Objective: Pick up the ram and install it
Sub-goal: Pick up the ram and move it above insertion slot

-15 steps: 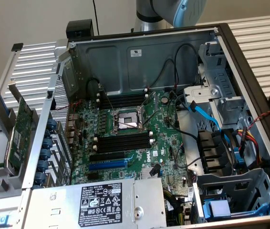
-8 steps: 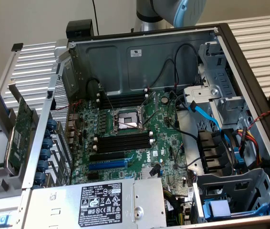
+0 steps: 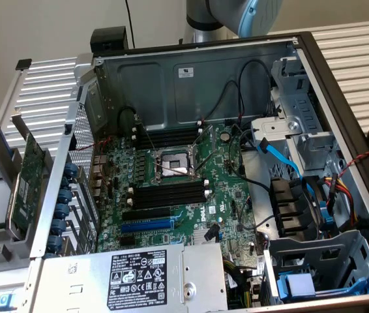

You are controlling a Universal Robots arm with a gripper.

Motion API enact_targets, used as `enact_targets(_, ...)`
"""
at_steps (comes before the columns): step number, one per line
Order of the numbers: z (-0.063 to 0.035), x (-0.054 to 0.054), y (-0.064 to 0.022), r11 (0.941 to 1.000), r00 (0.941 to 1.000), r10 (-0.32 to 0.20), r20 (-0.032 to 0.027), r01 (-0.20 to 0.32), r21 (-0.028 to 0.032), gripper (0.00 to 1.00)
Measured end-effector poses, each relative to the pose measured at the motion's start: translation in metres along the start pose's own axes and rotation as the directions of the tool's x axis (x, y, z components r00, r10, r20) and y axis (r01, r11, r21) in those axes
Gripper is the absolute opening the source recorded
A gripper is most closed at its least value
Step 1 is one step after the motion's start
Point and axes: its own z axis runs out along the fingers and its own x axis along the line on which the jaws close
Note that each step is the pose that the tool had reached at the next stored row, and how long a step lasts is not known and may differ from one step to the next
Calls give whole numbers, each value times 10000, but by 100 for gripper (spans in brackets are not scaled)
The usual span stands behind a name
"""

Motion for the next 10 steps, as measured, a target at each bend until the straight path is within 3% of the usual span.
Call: enact_targets(10, 181, 6, -2, 9998, 9998, -201, -3, 201, -2, 36)
